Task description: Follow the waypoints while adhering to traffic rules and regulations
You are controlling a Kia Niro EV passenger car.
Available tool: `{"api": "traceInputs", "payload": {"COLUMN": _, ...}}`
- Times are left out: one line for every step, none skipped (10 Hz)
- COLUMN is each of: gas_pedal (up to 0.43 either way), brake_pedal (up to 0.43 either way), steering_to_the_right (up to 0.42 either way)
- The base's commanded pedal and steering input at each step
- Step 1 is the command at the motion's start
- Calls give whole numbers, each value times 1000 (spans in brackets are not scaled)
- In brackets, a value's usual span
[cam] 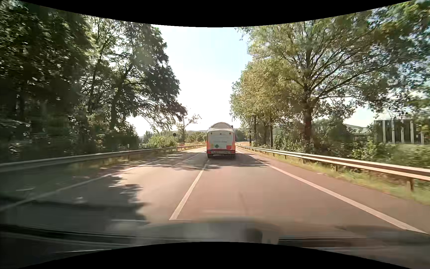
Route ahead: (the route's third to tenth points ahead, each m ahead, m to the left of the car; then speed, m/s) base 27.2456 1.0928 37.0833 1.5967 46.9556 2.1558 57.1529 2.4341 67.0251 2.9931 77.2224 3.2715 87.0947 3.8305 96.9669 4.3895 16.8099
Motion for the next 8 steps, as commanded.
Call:
{"api": "traceInputs", "payload": {"gas_pedal": 98, "brake_pedal": 6, "steering_to_the_right": 0}}
{"api": "traceInputs", "payload": {"gas_pedal": 98, "brake_pedal": 6, "steering_to_the_right": -1}}
{"api": "traceInputs", "payload": {"gas_pedal": 98, "brake_pedal": 6, "steering_to_the_right": -1}}
{"api": "traceInputs", "payload": {"gas_pedal": 98, "brake_pedal": 6, "steering_to_the_right": -1}}
{"api": "traceInputs", "payload": {"gas_pedal": 110, "brake_pedal": 6, "steering_to_the_right": -2}}
{"api": "traceInputs", "payload": {"gas_pedal": 138, "brake_pedal": 6, "steering_to_the_right": -2}}
{"api": "traceInputs", "payload": {"gas_pedal": 138, "brake_pedal": 6, "steering_to_the_right": -2}}
{"api": "traceInputs", "payload": {"gas_pedal": 138, "brake_pedal": 6, "steering_to_the_right": -2}}
